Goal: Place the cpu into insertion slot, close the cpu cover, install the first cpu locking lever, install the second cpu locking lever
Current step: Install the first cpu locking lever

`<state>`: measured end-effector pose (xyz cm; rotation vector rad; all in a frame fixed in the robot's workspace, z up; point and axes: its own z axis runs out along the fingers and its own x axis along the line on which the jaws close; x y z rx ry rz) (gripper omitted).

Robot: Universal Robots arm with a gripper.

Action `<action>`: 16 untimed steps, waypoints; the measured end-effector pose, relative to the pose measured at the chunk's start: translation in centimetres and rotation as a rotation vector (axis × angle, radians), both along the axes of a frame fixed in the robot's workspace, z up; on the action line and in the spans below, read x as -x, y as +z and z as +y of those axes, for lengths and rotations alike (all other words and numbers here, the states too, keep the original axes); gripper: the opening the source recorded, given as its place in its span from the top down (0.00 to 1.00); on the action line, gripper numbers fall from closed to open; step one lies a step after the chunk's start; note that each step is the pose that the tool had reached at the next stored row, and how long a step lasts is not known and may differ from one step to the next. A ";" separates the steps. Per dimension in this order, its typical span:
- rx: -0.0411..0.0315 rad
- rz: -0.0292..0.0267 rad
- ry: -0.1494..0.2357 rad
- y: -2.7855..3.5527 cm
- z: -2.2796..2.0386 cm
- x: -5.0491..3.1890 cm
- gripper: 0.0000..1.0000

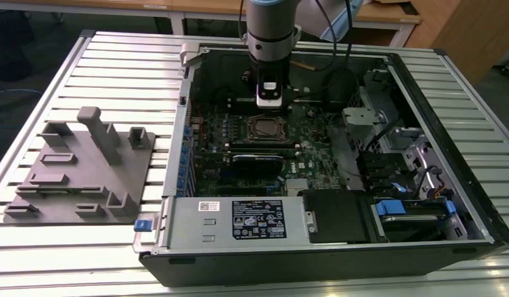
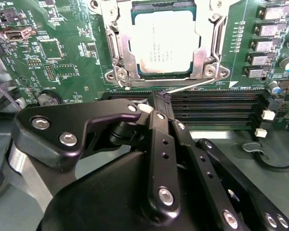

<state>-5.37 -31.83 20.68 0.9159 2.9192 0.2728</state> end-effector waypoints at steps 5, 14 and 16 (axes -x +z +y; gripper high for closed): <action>0.0000 -0.0006 0.000 -0.03 0.09 0.15 0.89; 0.0001 -0.0137 0.000 -0.22 0.13 0.19 0.89; 0.0000 -0.0140 0.000 -0.22 0.12 0.19 0.89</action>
